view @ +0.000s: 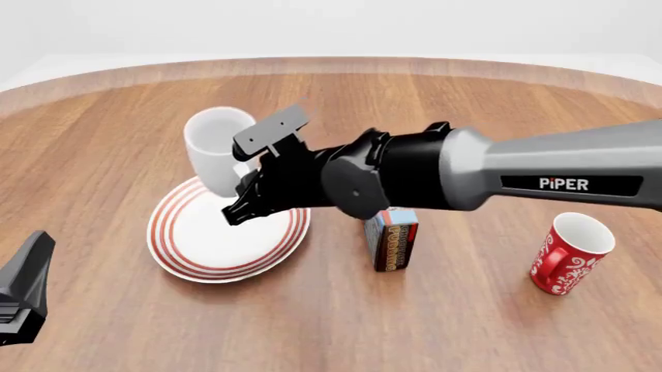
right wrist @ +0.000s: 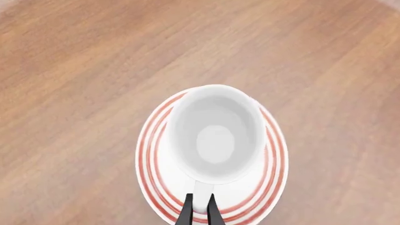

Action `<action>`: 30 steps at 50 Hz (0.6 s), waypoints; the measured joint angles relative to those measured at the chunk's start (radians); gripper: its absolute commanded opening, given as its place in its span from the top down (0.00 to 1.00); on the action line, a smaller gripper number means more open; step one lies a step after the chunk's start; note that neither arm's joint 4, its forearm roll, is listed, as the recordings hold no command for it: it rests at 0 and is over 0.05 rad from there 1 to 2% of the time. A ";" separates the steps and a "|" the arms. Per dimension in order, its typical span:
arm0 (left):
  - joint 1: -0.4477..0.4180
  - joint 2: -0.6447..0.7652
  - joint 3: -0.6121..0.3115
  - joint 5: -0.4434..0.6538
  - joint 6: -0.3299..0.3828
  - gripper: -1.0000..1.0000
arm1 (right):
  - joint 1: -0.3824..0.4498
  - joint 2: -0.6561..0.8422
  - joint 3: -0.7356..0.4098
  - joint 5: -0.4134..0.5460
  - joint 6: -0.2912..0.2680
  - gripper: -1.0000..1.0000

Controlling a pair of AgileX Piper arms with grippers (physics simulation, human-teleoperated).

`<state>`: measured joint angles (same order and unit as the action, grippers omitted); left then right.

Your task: Pick up the white mug and put it on the plate, and put the chocolate pudding to the right of the plate.

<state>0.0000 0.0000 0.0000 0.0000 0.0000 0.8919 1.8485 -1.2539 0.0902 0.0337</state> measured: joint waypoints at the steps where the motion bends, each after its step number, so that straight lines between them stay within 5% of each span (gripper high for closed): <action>1: 0.000 0.000 0.000 0.000 0.000 0.00 | 0.001 0.003 -0.001 0.000 0.001 1.00; 30: 0.000 0.000 0.000 0.000 0.000 0.00 | 0.014 0.068 -0.020 -0.008 0.044 1.00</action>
<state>0.0000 0.0000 0.0000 0.0000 0.0000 0.9058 1.9162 -1.2734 0.0822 0.0782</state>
